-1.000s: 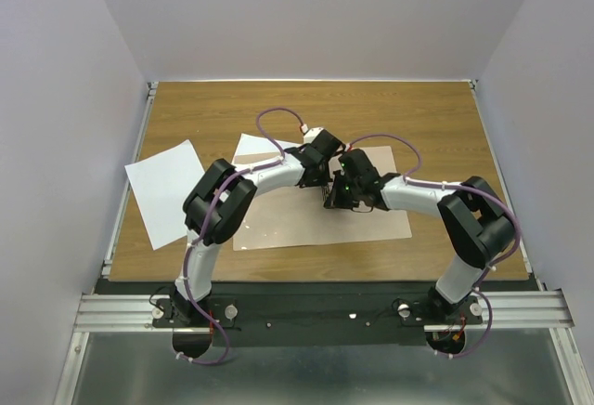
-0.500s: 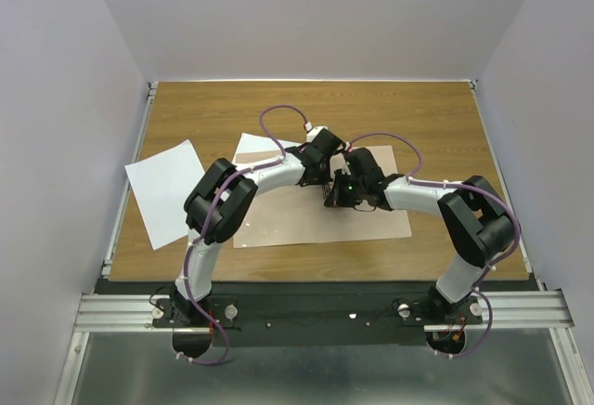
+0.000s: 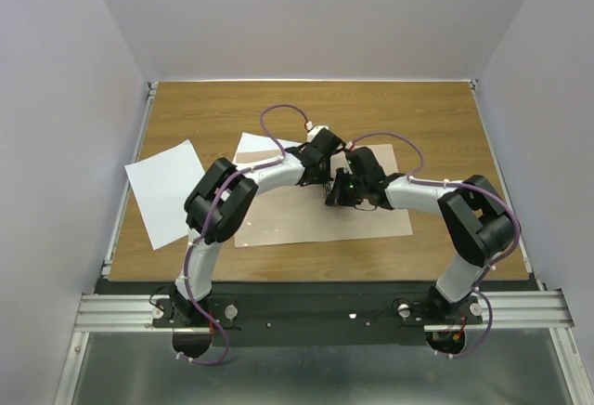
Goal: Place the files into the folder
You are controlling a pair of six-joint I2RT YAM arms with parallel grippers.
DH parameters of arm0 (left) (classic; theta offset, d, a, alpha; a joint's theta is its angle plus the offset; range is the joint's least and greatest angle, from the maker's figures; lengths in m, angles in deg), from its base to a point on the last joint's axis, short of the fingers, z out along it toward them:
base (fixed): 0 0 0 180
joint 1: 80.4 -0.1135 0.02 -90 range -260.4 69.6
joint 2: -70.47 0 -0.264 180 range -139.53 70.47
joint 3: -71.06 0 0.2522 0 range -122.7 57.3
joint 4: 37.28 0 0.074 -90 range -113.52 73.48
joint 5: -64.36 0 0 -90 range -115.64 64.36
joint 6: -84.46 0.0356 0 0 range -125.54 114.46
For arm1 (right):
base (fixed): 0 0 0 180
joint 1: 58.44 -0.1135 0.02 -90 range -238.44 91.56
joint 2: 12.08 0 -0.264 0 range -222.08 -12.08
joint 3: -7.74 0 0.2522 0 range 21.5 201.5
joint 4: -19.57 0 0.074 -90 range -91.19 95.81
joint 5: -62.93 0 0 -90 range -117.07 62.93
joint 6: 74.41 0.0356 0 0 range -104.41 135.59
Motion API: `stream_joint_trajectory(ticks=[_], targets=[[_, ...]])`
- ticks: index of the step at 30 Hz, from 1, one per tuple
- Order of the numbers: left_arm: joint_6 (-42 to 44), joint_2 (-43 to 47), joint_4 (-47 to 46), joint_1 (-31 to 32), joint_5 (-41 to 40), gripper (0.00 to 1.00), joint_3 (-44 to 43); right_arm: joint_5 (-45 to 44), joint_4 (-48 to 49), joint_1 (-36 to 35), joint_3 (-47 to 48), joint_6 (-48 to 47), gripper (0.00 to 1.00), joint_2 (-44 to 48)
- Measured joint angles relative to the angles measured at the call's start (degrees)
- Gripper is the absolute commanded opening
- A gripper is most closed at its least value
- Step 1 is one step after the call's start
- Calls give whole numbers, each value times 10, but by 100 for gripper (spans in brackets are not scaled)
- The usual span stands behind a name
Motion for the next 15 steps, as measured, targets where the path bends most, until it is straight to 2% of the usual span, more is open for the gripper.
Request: stream_joint_trajectory(ticks=[15], targets=[[7,-7,-18,1,0,0,0,0,3,12,-4,17,17,3]])
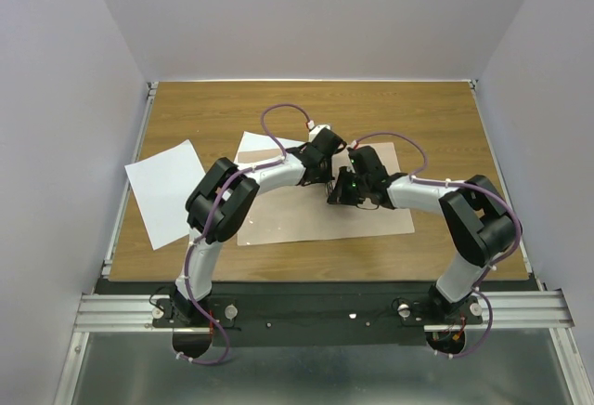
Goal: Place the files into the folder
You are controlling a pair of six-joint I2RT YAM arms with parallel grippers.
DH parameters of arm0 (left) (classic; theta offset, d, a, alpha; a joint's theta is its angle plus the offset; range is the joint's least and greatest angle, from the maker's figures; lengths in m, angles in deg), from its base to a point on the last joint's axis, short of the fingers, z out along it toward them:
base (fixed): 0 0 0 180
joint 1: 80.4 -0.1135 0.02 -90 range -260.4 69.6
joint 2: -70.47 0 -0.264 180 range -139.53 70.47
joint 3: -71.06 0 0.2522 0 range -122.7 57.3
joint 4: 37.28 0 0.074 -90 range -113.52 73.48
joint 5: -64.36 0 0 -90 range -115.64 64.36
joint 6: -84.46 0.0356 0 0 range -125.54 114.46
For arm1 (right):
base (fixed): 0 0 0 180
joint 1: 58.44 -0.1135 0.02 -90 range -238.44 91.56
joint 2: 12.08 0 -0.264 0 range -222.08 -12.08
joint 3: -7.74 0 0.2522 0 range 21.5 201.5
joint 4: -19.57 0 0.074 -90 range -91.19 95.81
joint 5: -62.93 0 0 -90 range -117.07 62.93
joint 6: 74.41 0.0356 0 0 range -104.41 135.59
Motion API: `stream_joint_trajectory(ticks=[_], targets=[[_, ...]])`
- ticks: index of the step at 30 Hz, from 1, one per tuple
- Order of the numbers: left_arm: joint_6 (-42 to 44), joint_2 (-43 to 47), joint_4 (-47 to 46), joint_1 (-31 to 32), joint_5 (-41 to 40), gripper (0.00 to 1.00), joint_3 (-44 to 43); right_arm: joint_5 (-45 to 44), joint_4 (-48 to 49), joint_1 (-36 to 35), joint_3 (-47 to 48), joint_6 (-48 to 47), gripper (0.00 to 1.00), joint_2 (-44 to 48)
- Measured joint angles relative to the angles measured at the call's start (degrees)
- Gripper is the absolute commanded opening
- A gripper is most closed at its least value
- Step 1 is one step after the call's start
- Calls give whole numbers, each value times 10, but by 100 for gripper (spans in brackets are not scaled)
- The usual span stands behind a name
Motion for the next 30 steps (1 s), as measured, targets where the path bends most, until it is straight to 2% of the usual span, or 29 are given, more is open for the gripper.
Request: stream_joint_trajectory(ticks=[3,11,21,30], targets=[[1,0,-1,0,0,0,0,0,0,1,-1,0,1,1],[3,-5,-12,1,-1,0,-2,24,4,24,-6,10,1,-1],[19,-12,-38,2,-4,0,-5,125,21,80,-3,43,1,-51],[33,-23,-61,4,-20,0,-8,106,-9,88,20,58,1,-50]])
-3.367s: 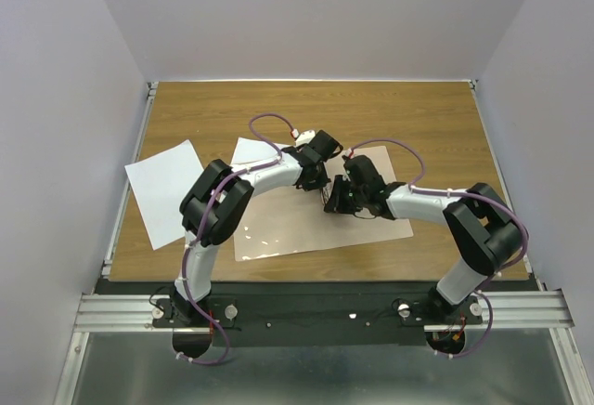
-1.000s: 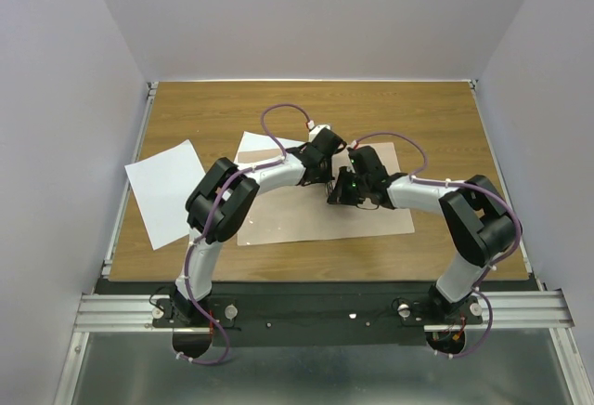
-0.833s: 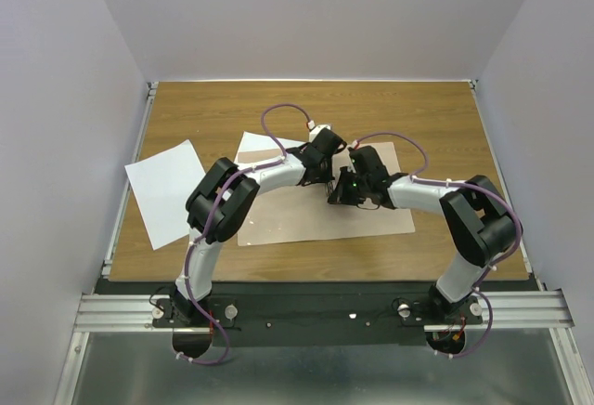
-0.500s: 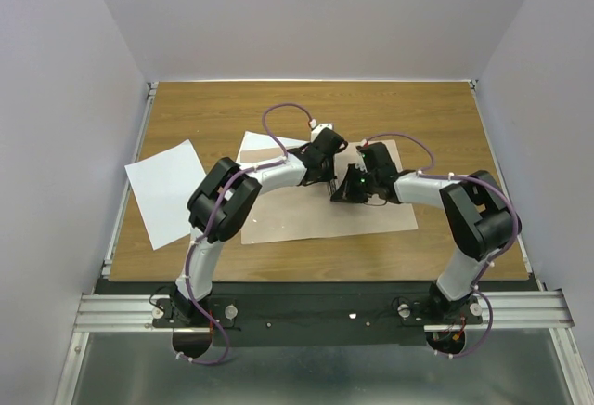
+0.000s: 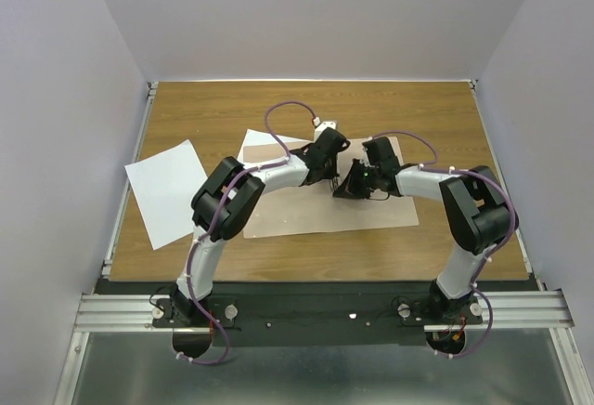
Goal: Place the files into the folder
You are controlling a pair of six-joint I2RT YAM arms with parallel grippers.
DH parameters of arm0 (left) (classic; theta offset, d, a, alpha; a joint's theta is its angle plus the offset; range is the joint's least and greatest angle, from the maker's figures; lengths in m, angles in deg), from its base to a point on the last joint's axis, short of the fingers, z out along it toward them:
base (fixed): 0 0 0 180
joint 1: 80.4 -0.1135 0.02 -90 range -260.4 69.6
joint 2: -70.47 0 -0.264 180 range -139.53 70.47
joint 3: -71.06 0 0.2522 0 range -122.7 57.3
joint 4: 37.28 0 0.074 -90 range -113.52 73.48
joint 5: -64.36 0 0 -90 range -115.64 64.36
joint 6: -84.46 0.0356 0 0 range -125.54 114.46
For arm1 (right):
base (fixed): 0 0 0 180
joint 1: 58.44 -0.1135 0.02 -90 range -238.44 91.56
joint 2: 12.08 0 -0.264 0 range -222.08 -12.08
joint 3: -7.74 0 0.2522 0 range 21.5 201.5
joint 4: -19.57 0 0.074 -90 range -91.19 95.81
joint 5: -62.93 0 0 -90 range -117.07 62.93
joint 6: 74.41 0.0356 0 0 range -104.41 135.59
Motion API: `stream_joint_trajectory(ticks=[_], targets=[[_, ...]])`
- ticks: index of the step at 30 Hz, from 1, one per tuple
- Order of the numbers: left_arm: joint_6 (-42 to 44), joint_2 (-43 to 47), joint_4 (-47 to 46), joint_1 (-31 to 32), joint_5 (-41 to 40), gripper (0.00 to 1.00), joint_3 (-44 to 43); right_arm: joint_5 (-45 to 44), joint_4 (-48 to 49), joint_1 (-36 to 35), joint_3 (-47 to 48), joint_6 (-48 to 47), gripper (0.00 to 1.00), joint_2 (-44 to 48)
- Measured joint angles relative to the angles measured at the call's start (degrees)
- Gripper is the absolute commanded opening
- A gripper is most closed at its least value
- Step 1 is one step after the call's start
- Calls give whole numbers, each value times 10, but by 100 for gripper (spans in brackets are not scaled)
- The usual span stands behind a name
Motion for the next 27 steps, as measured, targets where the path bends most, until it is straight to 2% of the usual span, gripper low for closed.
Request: stream_joint_trajectory(ticks=[9,18,21,27], targets=[[1,-13,-40,4,-4,0,-4,-140,-90,-7,38,0,1,67],[1,-9,-46,3,3,0,-4,-151,-113,-13,61,-7,1,75],[0,-2,-43,2,15,0,3,-149,-125,-13,67,-6,8,80],[0,11,-21,-6,35,0,9,-137,-149,-12,86,-5,38,88]])
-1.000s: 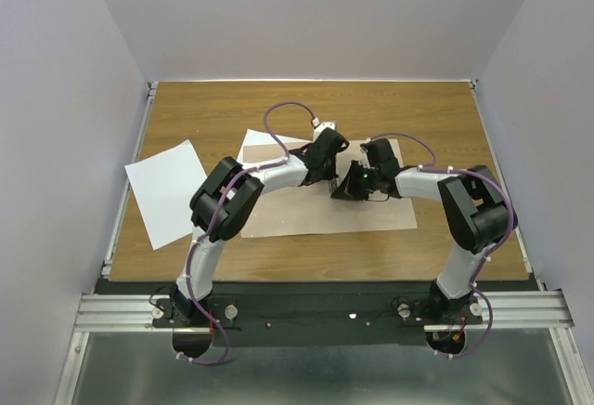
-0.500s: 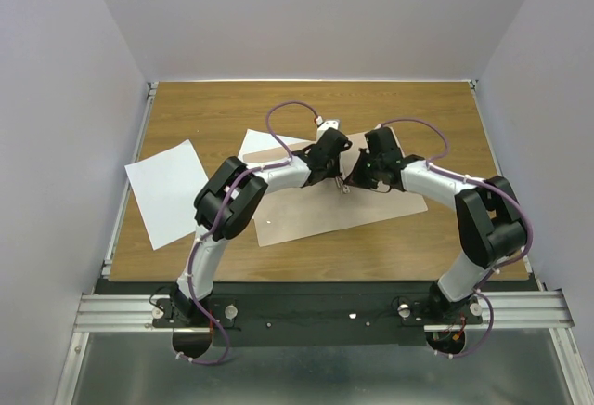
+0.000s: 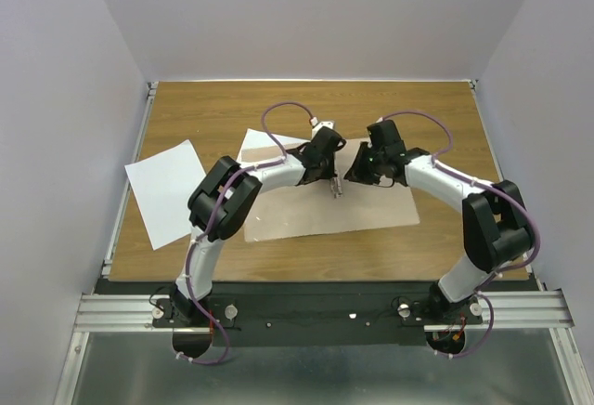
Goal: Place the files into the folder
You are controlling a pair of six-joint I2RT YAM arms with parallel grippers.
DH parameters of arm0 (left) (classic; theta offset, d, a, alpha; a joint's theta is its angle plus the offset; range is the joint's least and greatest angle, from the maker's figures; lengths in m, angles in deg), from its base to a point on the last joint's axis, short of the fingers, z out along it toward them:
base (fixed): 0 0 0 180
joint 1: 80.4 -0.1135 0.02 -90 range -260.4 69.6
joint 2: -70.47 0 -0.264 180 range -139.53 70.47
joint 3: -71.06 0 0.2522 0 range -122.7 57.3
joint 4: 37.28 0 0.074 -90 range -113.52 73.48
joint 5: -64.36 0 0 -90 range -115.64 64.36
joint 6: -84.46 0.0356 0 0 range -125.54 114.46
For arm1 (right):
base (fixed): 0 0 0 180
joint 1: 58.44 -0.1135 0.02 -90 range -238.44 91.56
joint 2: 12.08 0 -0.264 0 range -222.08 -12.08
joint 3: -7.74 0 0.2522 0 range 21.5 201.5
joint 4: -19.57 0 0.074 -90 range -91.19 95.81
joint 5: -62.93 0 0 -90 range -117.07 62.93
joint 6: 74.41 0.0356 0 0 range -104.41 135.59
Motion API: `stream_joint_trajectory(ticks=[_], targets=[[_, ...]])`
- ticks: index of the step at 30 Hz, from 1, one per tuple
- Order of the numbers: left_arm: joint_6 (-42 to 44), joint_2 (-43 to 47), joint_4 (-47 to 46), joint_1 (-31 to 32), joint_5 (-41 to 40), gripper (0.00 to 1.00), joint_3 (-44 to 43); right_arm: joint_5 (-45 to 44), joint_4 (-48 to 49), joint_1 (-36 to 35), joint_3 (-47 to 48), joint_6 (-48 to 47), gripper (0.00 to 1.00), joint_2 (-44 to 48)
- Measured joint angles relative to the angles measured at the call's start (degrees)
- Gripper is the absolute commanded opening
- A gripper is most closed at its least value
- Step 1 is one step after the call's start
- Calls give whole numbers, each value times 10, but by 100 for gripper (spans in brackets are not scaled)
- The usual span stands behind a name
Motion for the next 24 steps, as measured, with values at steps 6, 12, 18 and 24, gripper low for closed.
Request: stream_joint_trajectory(ticks=[6,12,18,24], targets=[[11,15,42,-29,-2,0,2,-7,-36,18,33,-5,65,55],[12,26,80,-40,-8,0,3,-17,-35,19,27,1,66,122],[8,43,121,-40,-9,0,5,-28,-37,19,-42,12,67,134],[0,80,153,-40,-16,18,14,-34,-37,19,-107,17,67,115]])
